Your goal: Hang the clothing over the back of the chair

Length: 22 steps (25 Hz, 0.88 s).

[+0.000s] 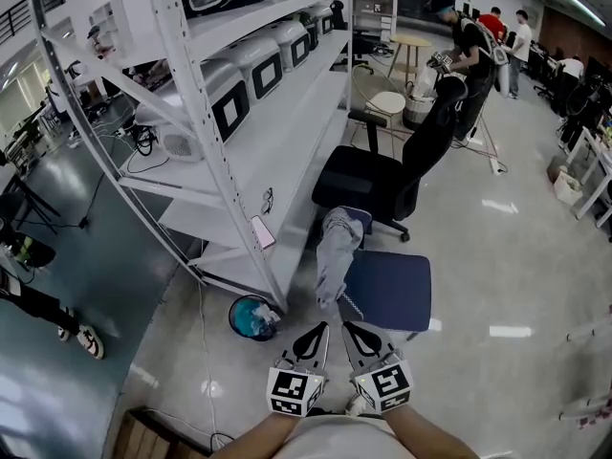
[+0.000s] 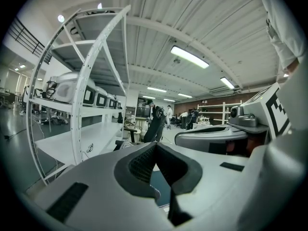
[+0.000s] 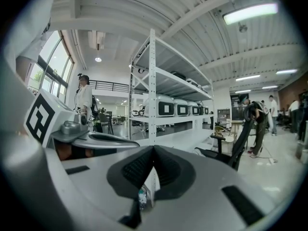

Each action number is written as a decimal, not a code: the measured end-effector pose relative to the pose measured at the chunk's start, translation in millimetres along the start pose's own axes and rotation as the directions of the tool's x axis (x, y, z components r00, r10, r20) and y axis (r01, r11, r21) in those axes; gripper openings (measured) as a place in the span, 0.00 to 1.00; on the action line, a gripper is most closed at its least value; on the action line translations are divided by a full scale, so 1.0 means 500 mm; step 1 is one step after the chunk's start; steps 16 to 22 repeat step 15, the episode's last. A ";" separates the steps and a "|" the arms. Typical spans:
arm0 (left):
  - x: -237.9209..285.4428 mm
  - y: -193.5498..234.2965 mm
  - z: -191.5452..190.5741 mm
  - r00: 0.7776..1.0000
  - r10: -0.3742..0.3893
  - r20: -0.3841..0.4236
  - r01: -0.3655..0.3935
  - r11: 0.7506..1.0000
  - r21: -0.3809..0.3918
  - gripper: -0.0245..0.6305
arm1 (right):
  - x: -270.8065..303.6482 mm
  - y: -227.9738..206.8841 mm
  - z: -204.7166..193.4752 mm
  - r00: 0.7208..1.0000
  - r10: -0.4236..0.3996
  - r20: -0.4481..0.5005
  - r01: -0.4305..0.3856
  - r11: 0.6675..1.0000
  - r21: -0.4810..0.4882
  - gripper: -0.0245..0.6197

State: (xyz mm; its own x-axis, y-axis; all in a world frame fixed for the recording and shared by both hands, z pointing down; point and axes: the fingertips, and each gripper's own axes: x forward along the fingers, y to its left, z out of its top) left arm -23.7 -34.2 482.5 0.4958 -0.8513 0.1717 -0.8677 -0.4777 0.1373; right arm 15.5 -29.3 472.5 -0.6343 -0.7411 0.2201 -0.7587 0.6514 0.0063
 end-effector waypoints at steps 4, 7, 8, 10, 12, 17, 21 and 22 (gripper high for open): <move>-0.003 0.007 0.001 1.000 0.003 0.000 -0.003 1.000 0.002 0.05 | 0.006 0.010 0.005 1.000 0.009 0.004 -0.009 1.000 -0.006 0.06; -0.008 0.012 0.004 1.000 0.005 0.004 -0.005 1.000 0.006 0.05 | 0.013 0.015 0.008 1.000 0.013 0.005 -0.013 1.000 -0.009 0.06; -0.010 0.015 0.004 1.000 0.007 0.004 -0.007 1.000 0.005 0.05 | 0.015 0.018 0.009 1.000 0.014 0.005 -0.014 1.000 -0.009 0.06; -0.015 0.023 0.004 1.000 0.014 0.004 -0.014 1.000 0.002 0.05 | 0.020 0.024 0.011 1.000 0.020 0.005 -0.020 1.000 -0.011 0.06; -0.018 0.032 0.001 1.000 0.020 0.003 -0.020 1.000 -0.002 0.05 | 0.026 0.031 0.010 1.000 0.027 0.003 -0.027 1.000 -0.013 0.06; -0.021 0.047 -0.004 1.000 0.026 -0.001 -0.026 1.000 -0.006 0.05 | 0.038 0.040 0.008 0.999 0.034 0.000 -0.034 0.999 -0.016 0.06; -0.021 0.047 -0.004 1.000 0.026 -0.001 -0.026 1.000 -0.006 0.05 | 0.038 0.040 0.008 0.999 0.034 0.000 -0.034 0.999 -0.016 0.06; -0.021 0.047 -0.004 1.000 0.026 -0.001 -0.026 1.000 -0.006 0.05 | 0.038 0.040 0.008 0.999 0.034 0.000 -0.034 0.999 -0.016 0.06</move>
